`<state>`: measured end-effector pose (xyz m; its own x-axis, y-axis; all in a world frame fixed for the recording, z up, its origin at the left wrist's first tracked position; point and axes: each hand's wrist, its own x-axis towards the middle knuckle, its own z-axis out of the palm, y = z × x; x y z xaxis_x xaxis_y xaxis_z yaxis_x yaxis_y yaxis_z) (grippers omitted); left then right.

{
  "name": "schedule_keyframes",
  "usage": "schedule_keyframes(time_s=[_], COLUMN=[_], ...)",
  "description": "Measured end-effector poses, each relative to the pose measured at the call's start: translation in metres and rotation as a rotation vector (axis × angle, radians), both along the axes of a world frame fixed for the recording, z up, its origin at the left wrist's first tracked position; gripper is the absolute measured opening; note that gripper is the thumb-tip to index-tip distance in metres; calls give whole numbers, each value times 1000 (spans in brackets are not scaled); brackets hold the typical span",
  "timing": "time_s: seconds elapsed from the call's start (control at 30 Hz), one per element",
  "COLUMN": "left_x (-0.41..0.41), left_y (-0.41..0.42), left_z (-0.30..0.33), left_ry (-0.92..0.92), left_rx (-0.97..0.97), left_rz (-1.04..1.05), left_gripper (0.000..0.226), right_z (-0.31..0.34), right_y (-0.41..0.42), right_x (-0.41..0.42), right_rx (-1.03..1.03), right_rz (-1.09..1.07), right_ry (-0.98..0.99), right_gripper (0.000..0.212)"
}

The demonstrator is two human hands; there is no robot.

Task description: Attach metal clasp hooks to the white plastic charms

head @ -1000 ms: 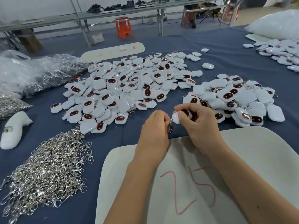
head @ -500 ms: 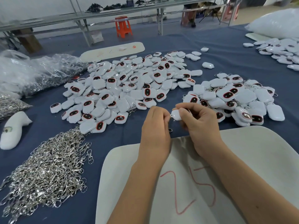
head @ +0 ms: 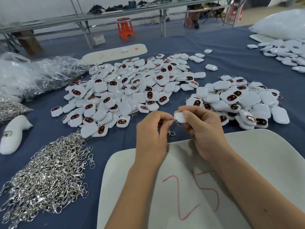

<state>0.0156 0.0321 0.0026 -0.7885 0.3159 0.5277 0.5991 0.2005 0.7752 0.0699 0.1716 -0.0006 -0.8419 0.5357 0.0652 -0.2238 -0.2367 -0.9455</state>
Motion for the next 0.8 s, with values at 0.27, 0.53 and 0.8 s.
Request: schedule_keyframes(time_s=[0.27, 0.53, 0.8], left_x=[-3, 1, -2], left_y=[-5, -1, 4], left_z=[1, 4, 3], left_ry=[24, -26, -258], left_rx=[-286, -122, 269], left_rz=[30, 113, -30], left_gripper=[15, 15, 19], right_z=[0, -3, -2], right_y=[-1, -7, -4], right_x=[7, 2, -4], right_rx=[806, 585, -107], right_rz=[-156, -85, 91], right_ry=[77, 95, 167], right_gripper=[14, 17, 18])
